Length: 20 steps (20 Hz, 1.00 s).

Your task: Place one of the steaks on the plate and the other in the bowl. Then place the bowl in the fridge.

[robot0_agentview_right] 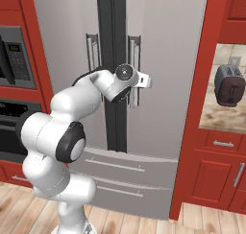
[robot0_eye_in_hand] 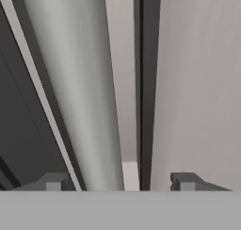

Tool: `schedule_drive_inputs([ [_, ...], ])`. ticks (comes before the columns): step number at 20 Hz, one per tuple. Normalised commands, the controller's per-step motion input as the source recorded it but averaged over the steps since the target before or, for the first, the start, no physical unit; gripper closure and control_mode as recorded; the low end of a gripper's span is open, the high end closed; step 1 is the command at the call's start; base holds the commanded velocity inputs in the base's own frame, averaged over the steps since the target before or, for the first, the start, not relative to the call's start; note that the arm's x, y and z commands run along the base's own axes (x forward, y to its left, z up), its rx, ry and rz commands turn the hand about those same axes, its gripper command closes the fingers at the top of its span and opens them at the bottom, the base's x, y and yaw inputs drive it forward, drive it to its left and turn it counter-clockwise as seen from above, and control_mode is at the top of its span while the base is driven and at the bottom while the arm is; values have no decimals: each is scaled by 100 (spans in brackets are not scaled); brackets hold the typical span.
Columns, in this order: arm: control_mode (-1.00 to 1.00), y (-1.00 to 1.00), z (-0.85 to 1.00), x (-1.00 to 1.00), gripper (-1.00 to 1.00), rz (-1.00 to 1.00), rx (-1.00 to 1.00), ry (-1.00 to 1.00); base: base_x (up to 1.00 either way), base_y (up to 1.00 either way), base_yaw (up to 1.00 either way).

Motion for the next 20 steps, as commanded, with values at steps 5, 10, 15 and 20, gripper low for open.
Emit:
schedule_drive_inputs([
  [5,-100,-10,-10,44,100,0,0,0,0,0,0],
  [10,-100,-18,-1,35,100,0,0,0,0,0,0],
  [15,-100,-37,0,13,100,0,0,0,0,0,0],
  [20,-100,-58,-2,0,100,0,0,0,0,0,0],
])
